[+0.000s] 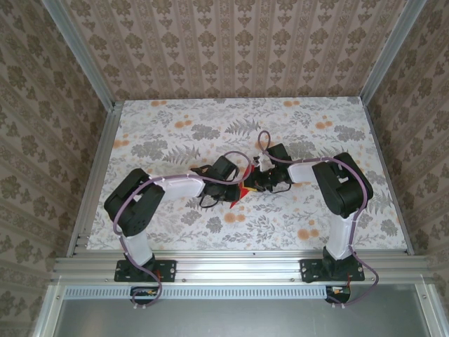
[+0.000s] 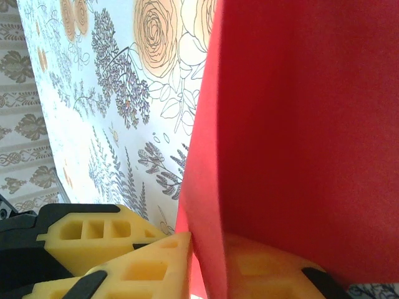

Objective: Fold a paper plane with a square sheet of paper (pick it up from the middle)
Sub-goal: Fold the wing for the fifth time at the center of the table.

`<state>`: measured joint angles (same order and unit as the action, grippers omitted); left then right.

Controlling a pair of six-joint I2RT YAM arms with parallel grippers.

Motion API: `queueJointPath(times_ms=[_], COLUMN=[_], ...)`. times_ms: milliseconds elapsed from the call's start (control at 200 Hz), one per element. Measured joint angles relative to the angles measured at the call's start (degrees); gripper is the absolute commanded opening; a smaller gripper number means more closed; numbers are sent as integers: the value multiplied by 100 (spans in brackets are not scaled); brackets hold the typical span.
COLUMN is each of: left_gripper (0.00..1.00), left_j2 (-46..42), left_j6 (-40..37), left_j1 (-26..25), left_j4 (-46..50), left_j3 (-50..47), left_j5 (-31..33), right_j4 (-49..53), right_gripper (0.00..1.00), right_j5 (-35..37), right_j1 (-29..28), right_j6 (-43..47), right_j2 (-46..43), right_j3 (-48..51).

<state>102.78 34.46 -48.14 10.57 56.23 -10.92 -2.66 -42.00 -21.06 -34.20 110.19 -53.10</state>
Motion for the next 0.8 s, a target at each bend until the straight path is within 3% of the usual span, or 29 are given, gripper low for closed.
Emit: queueJointPath(times_ms=[455, 800], left_gripper=[20, 20], left_j2=[203, 341], left_j6=[-149, -199], left_j1=[-184, -273], left_j4=[597, 946], left_j3=[439, 697], left_j5=[417, 625], right_j4=[125, 166], right_gripper=[14, 21], right_j5=[238, 546], right_j1=[-63, -61], right_j6=[125, -116], right_j2=[-37, -271], right_j3=[-22, 42])
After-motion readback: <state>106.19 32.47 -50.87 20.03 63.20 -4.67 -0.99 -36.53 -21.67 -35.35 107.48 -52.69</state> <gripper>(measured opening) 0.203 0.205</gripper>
